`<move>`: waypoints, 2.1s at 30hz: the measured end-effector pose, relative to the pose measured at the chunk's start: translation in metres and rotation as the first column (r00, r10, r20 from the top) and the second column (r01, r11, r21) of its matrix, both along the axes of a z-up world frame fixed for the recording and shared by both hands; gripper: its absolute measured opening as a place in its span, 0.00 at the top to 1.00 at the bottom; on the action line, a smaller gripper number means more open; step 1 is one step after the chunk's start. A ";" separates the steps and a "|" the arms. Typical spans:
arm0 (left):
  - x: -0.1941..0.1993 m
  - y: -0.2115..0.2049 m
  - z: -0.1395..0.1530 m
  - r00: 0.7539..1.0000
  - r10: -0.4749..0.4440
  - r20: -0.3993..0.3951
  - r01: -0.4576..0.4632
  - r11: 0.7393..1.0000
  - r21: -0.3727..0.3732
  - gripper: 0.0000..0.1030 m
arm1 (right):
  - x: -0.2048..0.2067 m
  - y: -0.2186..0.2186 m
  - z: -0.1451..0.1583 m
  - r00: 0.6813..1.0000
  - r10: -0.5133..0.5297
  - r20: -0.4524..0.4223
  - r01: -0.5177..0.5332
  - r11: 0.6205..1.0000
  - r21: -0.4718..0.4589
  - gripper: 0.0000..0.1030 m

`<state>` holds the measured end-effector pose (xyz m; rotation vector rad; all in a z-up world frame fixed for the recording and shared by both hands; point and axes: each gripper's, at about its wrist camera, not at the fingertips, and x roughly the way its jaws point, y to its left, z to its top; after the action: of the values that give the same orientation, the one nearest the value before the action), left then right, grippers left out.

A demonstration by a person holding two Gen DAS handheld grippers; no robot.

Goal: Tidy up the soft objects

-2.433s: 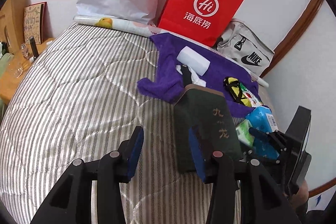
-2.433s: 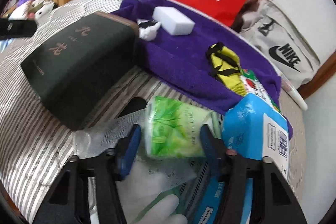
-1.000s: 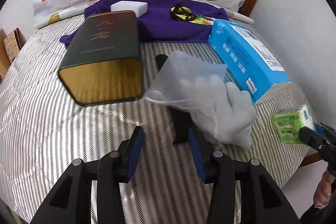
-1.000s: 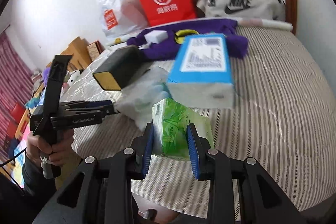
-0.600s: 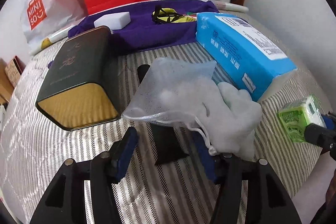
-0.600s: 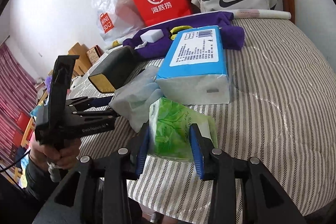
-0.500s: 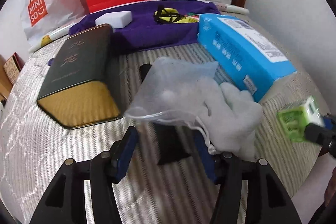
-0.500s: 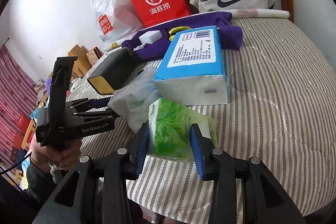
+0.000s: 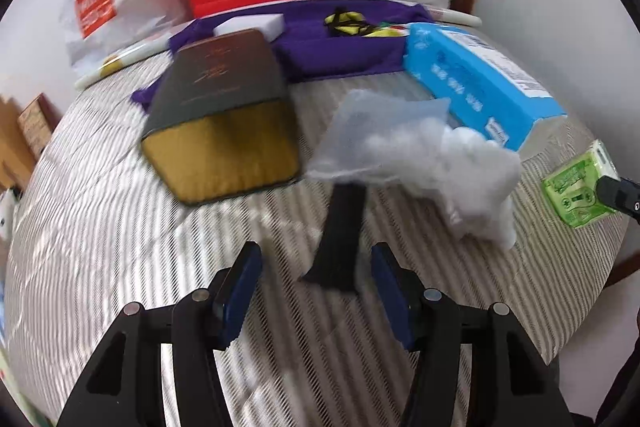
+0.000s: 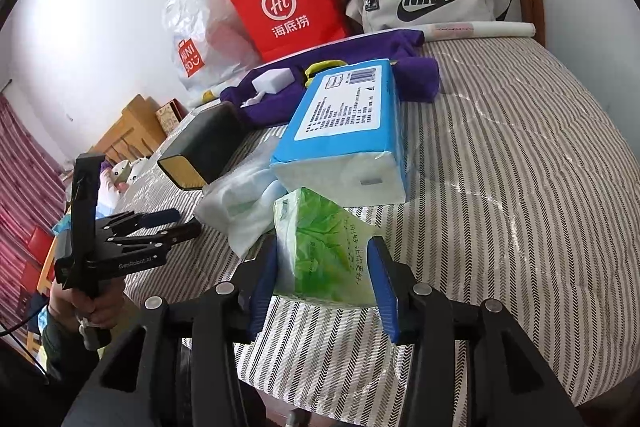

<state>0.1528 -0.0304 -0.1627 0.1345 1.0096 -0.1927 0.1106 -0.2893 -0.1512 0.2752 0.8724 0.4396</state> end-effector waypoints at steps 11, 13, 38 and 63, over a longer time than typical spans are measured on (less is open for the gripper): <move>-0.008 -0.011 0.001 0.996 -0.091 0.026 0.091 0.996 -0.005 0.81 | -0.004 -0.011 0.011 0.998 -0.051 0.029 0.053 0.996 -0.076 0.55; -0.018 -0.002 0.003 0.997 -0.078 0.010 0.078 0.997 -0.007 0.80 | -0.004 -0.014 0.013 0.998 -0.056 0.030 0.058 0.995 -0.080 0.55; -0.012 0.009 0.001 0.998 -0.045 0.032 0.046 0.998 -0.034 0.80 | -0.009 -0.008 0.023 0.999 -0.043 0.023 0.046 0.990 -0.131 0.48; -0.015 0.022 0.007 1.000 -0.012 0.021 0.014 0.995 -0.103 0.81 | -0.003 0.032 0.000 1.000 0.015 0.022 -0.009 0.964 -0.264 0.82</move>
<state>0.1378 -0.0088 -0.1554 0.0483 0.9768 -0.2543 0.1076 -0.2577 -0.1513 0.0189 0.8991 0.3324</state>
